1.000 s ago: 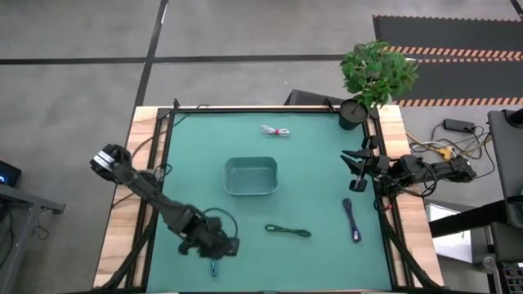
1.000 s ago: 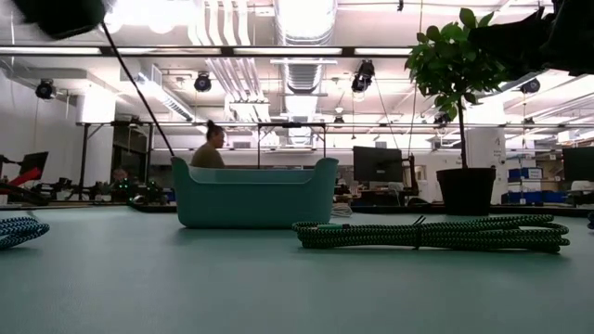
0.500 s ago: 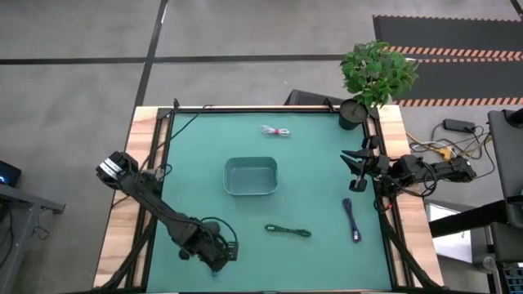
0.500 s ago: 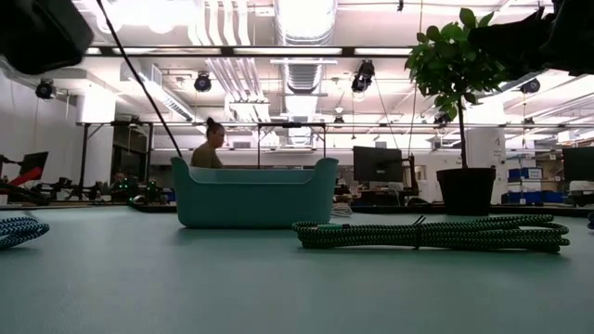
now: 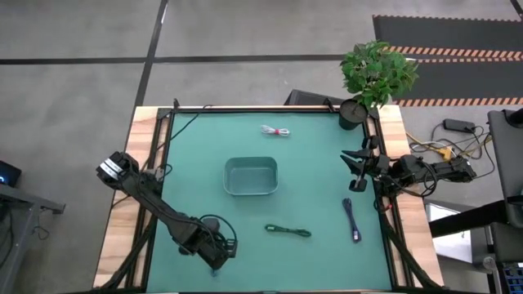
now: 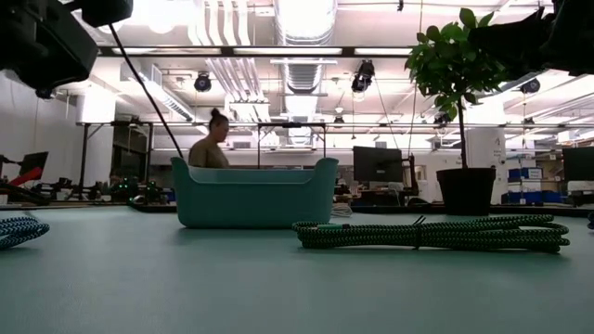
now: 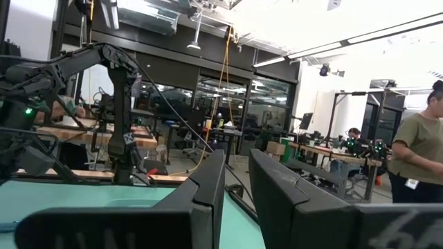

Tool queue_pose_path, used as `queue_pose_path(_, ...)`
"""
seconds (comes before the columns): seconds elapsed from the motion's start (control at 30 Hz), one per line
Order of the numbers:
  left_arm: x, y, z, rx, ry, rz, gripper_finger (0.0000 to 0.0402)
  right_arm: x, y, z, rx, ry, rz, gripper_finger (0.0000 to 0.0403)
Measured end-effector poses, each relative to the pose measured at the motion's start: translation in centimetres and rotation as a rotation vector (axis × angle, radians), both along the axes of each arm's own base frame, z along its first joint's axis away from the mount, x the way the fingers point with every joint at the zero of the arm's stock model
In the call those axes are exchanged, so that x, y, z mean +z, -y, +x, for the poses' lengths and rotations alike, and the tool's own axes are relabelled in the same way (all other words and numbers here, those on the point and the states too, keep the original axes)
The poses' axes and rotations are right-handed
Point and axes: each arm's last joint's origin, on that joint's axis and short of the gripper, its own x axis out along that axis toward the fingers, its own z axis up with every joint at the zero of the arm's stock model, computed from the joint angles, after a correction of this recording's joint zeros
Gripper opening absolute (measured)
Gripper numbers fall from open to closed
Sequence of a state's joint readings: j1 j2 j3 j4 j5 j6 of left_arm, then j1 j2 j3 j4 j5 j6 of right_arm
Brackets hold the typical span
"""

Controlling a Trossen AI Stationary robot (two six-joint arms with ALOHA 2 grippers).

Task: Pick and place USB-C Cables
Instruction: Put the blue black charger cable into the green bin

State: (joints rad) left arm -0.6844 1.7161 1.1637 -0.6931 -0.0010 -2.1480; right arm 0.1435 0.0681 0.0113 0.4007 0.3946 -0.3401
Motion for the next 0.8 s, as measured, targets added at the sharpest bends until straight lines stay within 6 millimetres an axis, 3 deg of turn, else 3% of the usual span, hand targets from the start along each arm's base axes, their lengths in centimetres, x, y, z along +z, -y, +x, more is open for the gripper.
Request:
queue_pose_path(0.13,-0.01,-0.04,0.02,-0.011,0.011,0.014,0.0025,-0.01,0.0,0.0,0.0,0.0,0.0,0.0059)
queue_pose_path(0.5,-0.25,-0.27,-0.27,-0.005,-0.014,0.033,0.0146,0.0,0.0,0.0,0.0,0.0,0.0,0.0059)
queue_pose_path(0.8,-0.46,-0.76,-0.88,-0.012,-0.076,0.088,0.0149,0.0,0.0,0.0,0.0,0.0,0.0,0.0059)
